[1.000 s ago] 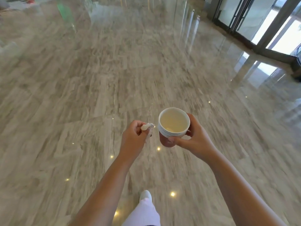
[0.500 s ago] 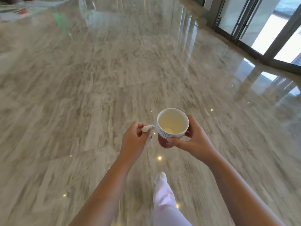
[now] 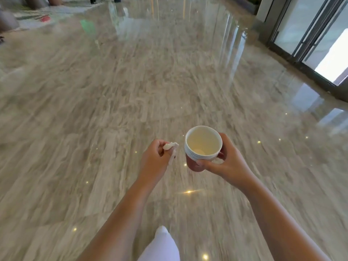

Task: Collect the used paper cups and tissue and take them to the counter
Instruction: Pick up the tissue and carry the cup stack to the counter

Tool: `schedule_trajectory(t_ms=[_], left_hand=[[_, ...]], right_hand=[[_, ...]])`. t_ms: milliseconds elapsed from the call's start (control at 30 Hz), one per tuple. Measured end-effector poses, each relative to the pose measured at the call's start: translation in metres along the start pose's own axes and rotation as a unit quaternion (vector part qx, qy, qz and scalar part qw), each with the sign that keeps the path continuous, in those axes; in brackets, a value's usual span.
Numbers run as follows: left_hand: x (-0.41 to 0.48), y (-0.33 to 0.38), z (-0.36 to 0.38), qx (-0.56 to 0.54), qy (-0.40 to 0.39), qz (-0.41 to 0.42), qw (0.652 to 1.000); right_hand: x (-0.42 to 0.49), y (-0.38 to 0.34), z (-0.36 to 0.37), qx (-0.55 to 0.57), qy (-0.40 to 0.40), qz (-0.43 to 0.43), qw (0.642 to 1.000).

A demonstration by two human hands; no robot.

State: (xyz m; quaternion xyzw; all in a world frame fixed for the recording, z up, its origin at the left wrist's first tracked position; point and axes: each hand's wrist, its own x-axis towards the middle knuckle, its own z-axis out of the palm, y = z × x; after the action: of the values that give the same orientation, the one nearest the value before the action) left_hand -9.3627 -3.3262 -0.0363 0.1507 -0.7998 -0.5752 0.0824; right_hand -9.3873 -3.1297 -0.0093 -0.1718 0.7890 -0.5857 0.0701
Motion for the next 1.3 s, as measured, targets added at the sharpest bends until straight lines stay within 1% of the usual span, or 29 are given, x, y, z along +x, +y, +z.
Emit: schedule_trajectory(t_ms=[233,367,533,733,967,1167,1300], left_hand=[[0.181,0.003,0.045,-0.035,-0.013,-0.001,0.999],[0.3,0.022,0.064,-0.049,-0.045,0.012,0.998],[0.428,0.053,0.088,-0.041,-0.056,0.029,0.997],[0.567,0.077,0.13,-0.03,-0.084,0.029,0.996],[0.744,0.101,0.21,-0.027,-0.085,0.037,0.995],[0.889,0.142,0.269,-0.036,-0.088,0.036,0.995],[0.973,0.155,0.297,-0.034,-0.092,0.036,0.995]], right_hand=[[0.172,0.047,-0.033,-0.009,0.024,0.005,1.0],[0.283,0.059,-0.055,-0.01,0.039,0.011,0.999],[0.4,0.064,-0.086,-0.008,0.058,0.01,0.998],[0.533,0.093,-0.135,0.009,0.101,0.021,0.995],[0.702,0.146,-0.204,0.008,0.105,0.02,0.994],[0.849,0.165,-0.271,0.017,0.102,0.025,0.994],[0.936,0.182,-0.303,0.011,0.092,0.028,0.995]])
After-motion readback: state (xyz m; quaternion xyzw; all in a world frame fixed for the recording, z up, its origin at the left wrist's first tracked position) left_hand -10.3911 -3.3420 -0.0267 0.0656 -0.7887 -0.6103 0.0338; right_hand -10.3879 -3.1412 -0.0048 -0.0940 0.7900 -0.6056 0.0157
